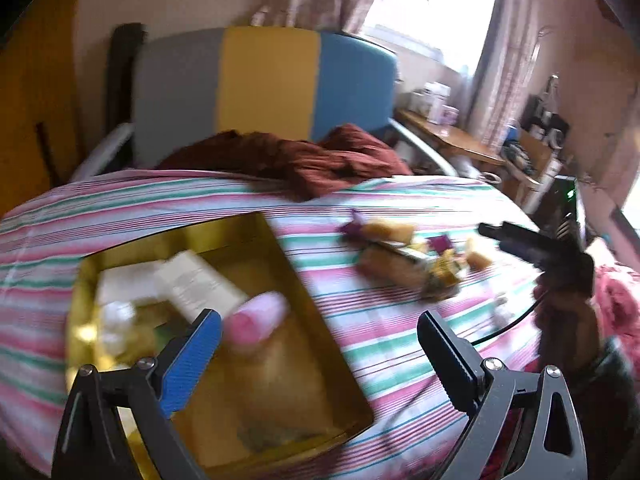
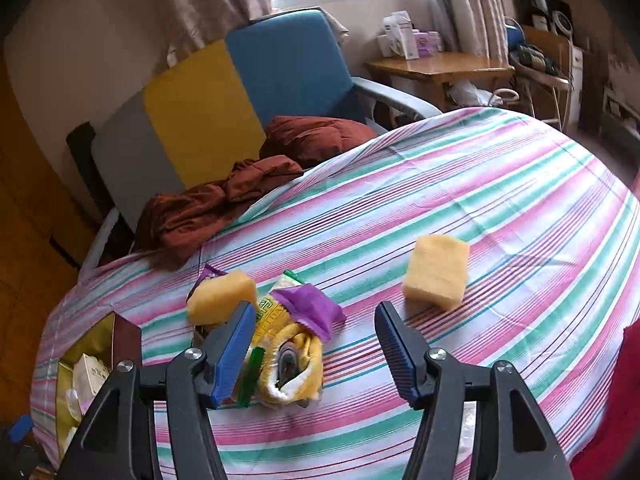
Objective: Organize objects
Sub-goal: 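Move both grippers back toward the remaining items on the sheet, then grasp the large yellow sponge with the left gripper, then grasp the yellow knitted roll with the right gripper while the left holds the sponge, then carry the sponge and knitted roll over the tray and open both grippers, then withdraw both grippers from the tray toward the remaining packets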
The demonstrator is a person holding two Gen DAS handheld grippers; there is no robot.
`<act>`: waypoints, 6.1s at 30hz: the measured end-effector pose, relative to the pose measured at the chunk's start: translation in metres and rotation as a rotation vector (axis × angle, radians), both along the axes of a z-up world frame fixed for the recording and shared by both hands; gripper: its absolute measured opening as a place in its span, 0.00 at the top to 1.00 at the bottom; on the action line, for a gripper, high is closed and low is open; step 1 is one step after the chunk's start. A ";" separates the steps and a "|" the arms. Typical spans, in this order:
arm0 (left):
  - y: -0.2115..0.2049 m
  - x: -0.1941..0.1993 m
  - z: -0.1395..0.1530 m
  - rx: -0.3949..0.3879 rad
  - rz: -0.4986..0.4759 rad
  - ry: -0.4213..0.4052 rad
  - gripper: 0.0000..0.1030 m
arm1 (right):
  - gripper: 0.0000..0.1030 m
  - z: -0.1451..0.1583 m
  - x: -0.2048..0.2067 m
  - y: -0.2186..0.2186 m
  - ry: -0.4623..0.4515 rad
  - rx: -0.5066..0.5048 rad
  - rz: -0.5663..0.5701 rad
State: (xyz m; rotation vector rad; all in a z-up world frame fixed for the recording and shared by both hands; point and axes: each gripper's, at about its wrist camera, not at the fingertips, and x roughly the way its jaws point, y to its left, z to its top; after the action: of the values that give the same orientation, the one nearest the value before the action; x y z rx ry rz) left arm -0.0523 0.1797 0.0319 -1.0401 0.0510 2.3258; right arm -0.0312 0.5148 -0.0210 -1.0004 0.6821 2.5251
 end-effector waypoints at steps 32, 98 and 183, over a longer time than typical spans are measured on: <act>0.242 -0.133 -0.088 -0.289 -0.115 -0.175 0.37 | 0.38 -0.014 0.010 0.028 0.061 -0.255 -0.006; -0.171 0.027 -0.043 0.139 0.252 -0.097 0.47 | 0.77 0.034 -0.019 -0.189 0.091 -0.072 0.608; -0.133 0.054 -0.019 -0.085 0.300 0.125 0.16 | 0.39 0.019 -0.001 -0.264 -0.010 0.143 0.640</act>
State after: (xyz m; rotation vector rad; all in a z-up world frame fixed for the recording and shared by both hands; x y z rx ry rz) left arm 0.0019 0.0464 0.0130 -0.9983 0.0459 2.6800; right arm -0.0325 0.2509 -0.0024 -1.3403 0.1785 3.0399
